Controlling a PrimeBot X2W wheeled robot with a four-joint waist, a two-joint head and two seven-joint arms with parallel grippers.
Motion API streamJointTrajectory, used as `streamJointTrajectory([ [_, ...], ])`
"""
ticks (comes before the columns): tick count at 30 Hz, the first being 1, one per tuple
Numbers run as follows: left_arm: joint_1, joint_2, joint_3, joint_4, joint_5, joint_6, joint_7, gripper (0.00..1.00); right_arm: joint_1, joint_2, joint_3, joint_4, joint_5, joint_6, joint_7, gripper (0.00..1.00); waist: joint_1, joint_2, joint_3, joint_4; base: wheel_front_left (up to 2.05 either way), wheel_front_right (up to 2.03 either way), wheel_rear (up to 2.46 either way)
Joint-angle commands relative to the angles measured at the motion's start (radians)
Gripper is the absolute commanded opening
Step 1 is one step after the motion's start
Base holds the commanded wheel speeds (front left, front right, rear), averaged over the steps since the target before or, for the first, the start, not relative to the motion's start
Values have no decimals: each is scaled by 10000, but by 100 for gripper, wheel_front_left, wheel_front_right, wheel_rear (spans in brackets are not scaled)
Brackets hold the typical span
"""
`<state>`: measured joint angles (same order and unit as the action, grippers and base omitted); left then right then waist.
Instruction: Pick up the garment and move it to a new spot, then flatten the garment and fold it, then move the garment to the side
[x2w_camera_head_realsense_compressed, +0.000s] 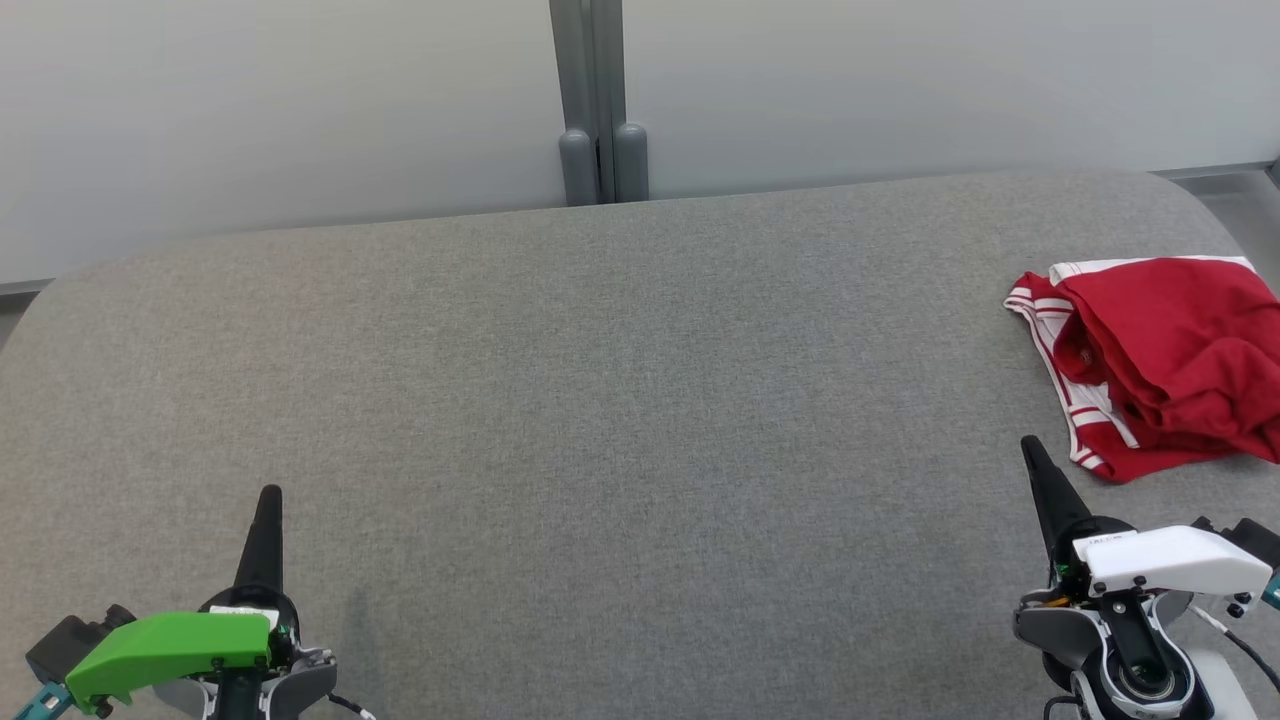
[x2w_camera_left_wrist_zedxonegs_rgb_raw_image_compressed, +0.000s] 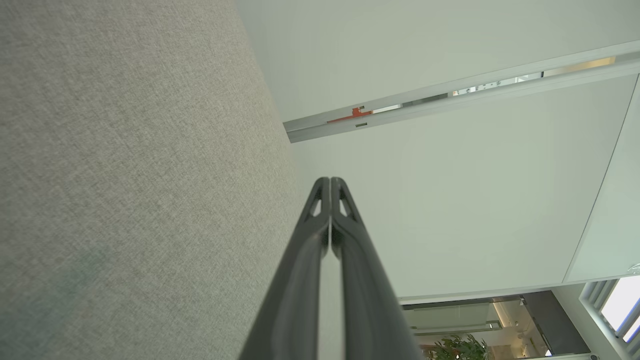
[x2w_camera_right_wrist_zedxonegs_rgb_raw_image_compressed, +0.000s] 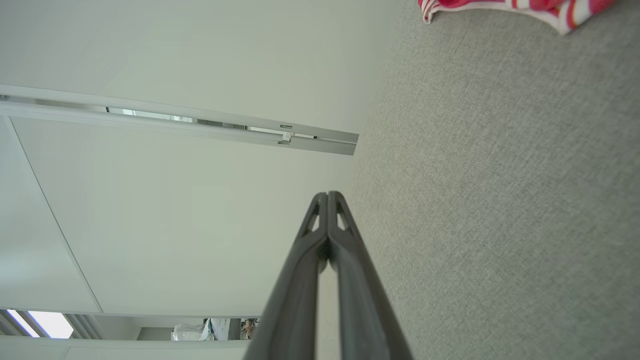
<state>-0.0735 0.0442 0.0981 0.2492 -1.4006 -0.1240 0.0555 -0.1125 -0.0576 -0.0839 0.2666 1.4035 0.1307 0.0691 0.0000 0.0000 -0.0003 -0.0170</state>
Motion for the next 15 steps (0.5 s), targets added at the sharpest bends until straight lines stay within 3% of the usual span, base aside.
streamJointTrajectory([
  [1,-239,81,59,-67,-241,-52,70,0,17,-4,-54,-110,214,2,67,0,0,0,2,8,0,0,0],
  [15,-336,88,121,-59,-1212,-78,338,0,47,33,-193,-182,1177,1,278,0,0,0,17,84,0,0,0],
])
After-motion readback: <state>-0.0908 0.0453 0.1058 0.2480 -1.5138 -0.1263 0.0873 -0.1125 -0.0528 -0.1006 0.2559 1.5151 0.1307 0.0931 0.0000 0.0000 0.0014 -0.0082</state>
